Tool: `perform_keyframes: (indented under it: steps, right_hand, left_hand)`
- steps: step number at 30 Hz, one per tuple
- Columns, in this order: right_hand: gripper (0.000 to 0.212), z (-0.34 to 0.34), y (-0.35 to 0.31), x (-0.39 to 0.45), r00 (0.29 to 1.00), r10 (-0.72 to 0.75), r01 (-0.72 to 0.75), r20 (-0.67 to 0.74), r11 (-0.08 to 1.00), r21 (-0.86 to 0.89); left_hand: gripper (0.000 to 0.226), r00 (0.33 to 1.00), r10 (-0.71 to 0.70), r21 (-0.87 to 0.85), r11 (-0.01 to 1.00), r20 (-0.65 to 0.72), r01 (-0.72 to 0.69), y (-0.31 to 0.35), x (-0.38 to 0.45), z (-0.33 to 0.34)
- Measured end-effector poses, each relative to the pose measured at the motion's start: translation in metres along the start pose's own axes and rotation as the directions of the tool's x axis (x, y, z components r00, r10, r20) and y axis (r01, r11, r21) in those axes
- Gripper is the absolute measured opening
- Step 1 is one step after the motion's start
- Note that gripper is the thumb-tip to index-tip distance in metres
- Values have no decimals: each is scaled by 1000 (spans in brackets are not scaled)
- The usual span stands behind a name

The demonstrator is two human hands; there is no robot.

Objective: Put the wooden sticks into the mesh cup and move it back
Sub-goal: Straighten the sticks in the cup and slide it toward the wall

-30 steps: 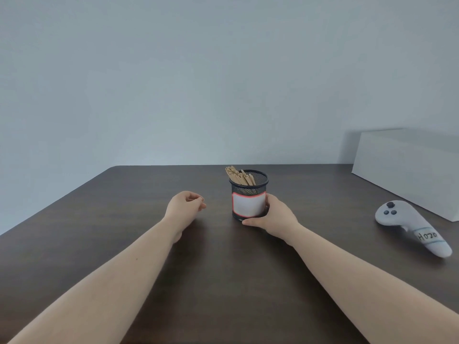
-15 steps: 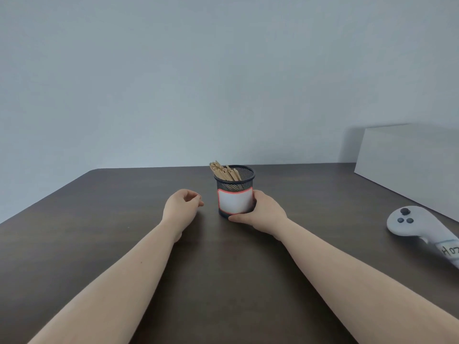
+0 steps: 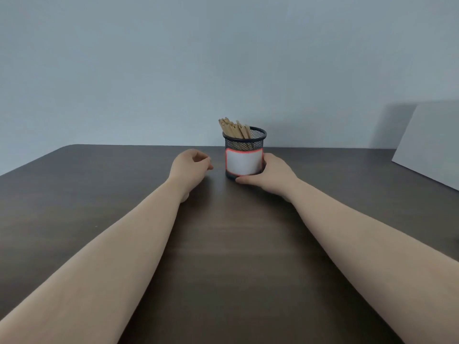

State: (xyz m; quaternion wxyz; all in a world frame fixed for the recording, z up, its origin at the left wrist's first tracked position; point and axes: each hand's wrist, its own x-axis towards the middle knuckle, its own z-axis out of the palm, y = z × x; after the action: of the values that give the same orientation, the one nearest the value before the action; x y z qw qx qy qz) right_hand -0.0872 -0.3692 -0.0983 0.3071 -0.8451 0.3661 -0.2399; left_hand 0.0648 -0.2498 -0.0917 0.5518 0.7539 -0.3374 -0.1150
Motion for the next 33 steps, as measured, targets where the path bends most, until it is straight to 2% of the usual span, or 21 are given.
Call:
perform_keyframes:
  steps: [6,13,17,24,33]
  right_hand:
    - [69,4,6,39,1000,-28,28,4,999,18]
    - [79,9,13,80,1000,-14,14,5,999,44]
    - [71,12,13,95,999,-23,22,28,998,58]
    - [79,15,16,106,999,-16,14,29,998,59]
    - [78,16,16,103,1000,-18,17,18,999,32]
  left_hand:
    - [12,1000,9,-22,1000,17,-9,-3,18,7]
    - [13,999,27,-41,999,28,-26,-5,23,8]
    - [12,998,36,-14,999,43,-36,-3,22,10]
    - [13,998,35,3,999,49,-35,-2,23,11]
    - [14,998,27,-1,1000,49,-27,-2,22,11]
